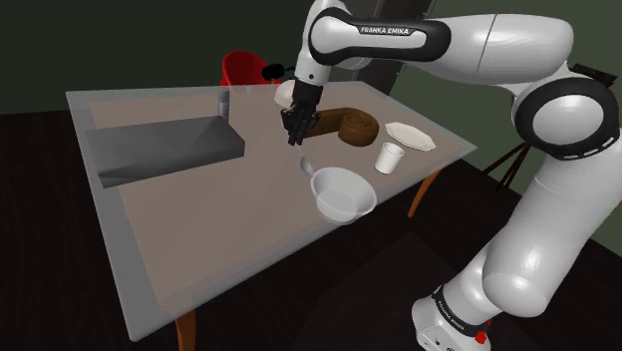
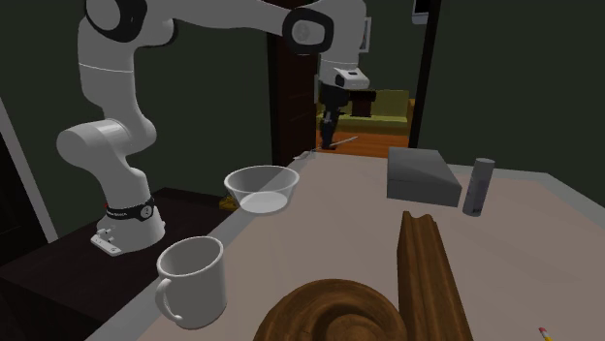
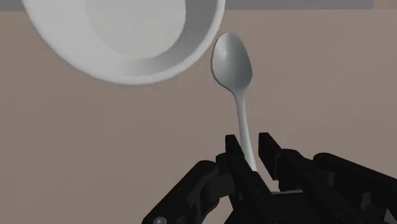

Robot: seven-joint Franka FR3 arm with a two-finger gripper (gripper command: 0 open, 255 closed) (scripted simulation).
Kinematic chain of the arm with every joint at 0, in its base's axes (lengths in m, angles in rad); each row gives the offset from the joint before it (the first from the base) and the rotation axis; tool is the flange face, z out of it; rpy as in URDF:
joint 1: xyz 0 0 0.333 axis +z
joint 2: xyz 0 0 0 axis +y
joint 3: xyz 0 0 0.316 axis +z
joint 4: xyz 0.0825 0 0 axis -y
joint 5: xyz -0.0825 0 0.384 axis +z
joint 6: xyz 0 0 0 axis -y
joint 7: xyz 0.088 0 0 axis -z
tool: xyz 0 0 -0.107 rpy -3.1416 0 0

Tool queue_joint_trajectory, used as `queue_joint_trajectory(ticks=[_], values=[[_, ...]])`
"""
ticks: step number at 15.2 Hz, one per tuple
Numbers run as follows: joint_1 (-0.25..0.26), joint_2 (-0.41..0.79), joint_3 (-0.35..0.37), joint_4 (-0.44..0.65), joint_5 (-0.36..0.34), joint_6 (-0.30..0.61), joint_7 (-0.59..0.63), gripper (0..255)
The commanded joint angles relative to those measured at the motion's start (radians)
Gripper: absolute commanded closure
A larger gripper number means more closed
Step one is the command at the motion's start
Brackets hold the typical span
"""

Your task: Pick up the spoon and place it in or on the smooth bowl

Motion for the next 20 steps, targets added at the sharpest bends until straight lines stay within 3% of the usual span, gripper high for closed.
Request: queue_joint_trajectory(ticks=[1,12,20], values=[[-0.016,-0.087,-0.007,-0.113,0.012,0.022,-0.027,255],[-0.071,-0.5,-0.069,-0.565,0.037,0.041,-0.16,255],[-0.068,-0.474,-0.065,-0.648,0.043,0.149,-0.175,255]])
